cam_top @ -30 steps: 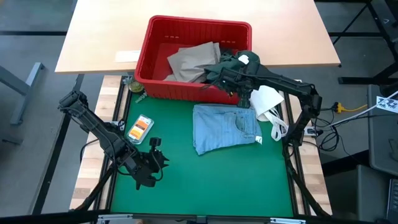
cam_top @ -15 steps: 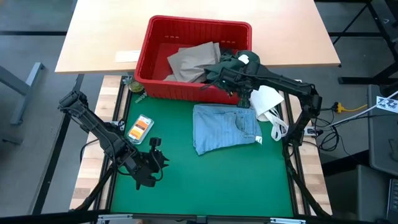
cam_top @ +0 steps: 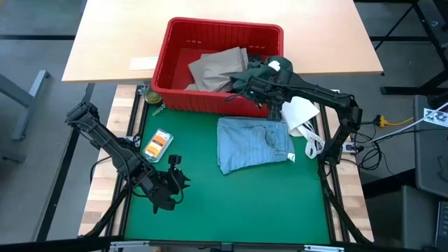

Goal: Fold Laundry from Bin
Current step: Fold the green polo shirt

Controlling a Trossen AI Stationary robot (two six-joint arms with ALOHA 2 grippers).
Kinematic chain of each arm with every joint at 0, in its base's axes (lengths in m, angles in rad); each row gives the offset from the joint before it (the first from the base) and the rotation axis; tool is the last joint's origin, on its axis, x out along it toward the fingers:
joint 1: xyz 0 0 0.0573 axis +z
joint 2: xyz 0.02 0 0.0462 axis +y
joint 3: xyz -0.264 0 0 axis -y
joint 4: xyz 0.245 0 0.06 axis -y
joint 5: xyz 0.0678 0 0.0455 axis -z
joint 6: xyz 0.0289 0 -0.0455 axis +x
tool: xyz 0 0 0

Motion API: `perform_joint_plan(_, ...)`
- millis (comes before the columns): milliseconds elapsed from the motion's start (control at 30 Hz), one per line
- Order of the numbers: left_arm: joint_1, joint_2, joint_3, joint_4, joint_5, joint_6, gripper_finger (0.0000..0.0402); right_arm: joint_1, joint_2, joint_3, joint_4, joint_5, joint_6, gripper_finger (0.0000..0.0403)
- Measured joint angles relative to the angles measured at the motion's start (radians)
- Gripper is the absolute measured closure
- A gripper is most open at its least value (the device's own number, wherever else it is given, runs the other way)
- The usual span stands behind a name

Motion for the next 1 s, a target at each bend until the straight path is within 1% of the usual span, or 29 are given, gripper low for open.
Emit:
perform_joint_plan(167, 0.000, 0.000, 0.000, 0.000, 0.000, 0.000, 0.0328, -0.001, 0.000, 0.001, 0.002, 0.069, 0.004, 0.0175)
perform_joint_plan(267, 0.000, 0.000, 0.000, 0.000, 0.000, 0.000, 0.0328, -0.001, 0.000, 0.001, -0.001, 0.057, 0.004, 0.0148)
perform_joint_plan(367, 0.000, 0.000, 0.000, 0.000, 0.000, 0.000, 0.0328, -0.001, -0.001, 0.003, -0.022, 0.013, 0.004, 0.0136)
perform_joint_plan(433, 0.000, 0.000, 0.000, 0.000, 0.000, 0.000, 0.0328, 0.000, -0.002, 0.003, -0.025, -0.009, 0.003, 0.0135)
perform_joint_plan(600, 0.000, 0.000, 0.000, 0.000, 0.000, 0.000, 0.0328, -0.001, -0.002, 0.022, -0.029, -0.027, -0.022, 0.0140)
perform_joint_plan(800, 0.000, 0.000, 0.000, 0.000, -0.002, 0.000, 0.0328, 0.000, -0.002, 0.102, -0.030, -0.022, -0.005, 0.0151)
perform_joint_plan(900, 0.000, 0.000, 0.000, 0.000, -0.006, 0.000, 0.0328, -0.001, -0.002, 0.123, -0.026, -0.022, 0.027, 0.0165)
perform_joint_plan(1000, 0.000, 0.000, 0.000, 0.006, -0.006, 0.000, 0.0328, -0.001, -0.002, 0.116, -0.028, -0.022, 0.036, 0.0191)
